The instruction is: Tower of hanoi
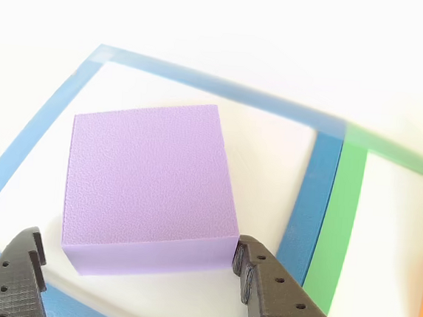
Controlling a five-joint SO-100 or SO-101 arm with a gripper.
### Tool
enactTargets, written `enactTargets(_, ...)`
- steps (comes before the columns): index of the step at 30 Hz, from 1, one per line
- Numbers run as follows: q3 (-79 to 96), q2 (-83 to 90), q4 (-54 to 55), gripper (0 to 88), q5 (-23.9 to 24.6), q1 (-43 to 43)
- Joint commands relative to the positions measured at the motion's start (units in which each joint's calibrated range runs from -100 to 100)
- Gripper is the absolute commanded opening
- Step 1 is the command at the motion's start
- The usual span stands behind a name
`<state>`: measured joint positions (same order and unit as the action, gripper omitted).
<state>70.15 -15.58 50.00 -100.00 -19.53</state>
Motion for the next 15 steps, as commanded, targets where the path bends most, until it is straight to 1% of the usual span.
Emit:
enactTargets(1,0.3,2.7,1.7,32.0,0.0,0.0)
enactTargets(6,0.5,5.9,1.3,32.7,0.0,-0.9)
enactTargets(9,1.2,11.1,-1.1,32.5,0.0,-2.0)
enactTargets(12,1.9,18.0,-6.1,31.6,0.0,-2.1)
enactTargets(15,2.2,26.8,-14.2,30.9,0.0,-1.9)
